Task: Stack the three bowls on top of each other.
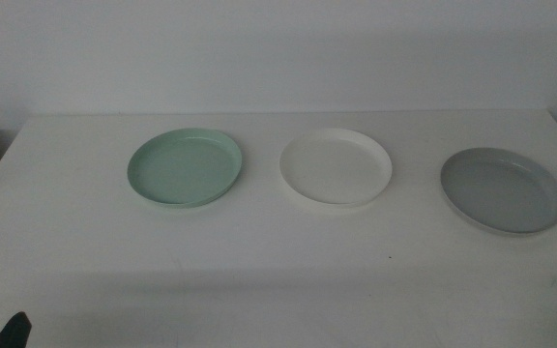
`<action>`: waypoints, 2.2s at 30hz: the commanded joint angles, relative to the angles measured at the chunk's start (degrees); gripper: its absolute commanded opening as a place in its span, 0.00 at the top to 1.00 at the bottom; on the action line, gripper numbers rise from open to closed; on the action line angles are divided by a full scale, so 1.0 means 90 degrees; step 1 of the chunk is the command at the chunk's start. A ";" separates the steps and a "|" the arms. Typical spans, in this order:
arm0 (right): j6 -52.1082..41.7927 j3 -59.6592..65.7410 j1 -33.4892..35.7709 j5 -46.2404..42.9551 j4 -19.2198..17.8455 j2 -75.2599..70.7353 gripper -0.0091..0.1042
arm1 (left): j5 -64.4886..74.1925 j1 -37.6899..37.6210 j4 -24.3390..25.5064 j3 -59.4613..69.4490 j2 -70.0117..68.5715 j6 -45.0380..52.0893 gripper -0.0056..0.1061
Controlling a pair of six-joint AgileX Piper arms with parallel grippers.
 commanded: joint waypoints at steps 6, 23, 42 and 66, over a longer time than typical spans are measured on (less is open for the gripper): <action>-0.0031 -0.1013 0.0005 0.0464 -0.0092 0.0329 0.47 | -0.0447 -0.0004 -0.0056 -0.0030 0.0030 -0.0046 0.02; -0.0031 -0.4064 0.0010 0.0588 0.0722 0.4423 0.47 | -0.0447 -0.0004 -0.0056 -0.0030 0.0030 -0.0046 0.02; -0.0092 -0.7877 0.0650 0.1326 0.0946 0.9666 0.47 | -0.0447 -0.0004 -0.0056 -0.0030 0.0030 -0.0046 0.02; -0.1393 -1.2317 0.0913 0.2585 0.2669 1.4298 0.53 | -0.0447 -0.0004 -0.0056 -0.0030 0.0030 -0.0046 0.02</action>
